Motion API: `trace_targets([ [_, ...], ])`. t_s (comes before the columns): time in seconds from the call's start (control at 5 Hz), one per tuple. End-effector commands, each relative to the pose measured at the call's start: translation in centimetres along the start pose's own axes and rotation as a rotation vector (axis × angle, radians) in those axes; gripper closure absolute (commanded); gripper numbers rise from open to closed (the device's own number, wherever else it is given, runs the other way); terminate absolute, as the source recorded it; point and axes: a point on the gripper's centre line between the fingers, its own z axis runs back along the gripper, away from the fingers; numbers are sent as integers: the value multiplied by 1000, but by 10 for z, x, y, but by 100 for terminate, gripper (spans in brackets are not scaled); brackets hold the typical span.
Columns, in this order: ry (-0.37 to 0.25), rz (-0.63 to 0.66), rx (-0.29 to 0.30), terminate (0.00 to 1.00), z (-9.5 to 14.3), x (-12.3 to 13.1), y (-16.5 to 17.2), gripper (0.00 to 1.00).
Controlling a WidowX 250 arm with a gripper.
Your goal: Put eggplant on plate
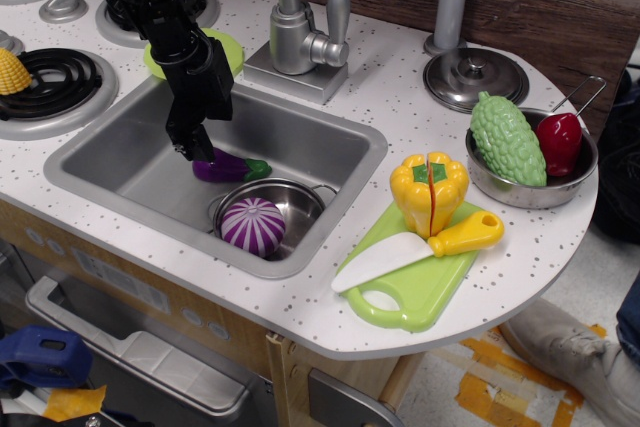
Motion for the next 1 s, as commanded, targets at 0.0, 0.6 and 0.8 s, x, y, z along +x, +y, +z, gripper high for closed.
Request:
trace_targets([
  [0.0,0,0,0,0,0,0,0,0],
  [0.6,-11,-20,-6,0,-26,-14,-2,0],
  [0.8,-16,-30,-6,0,-30,-19,0,0],
])
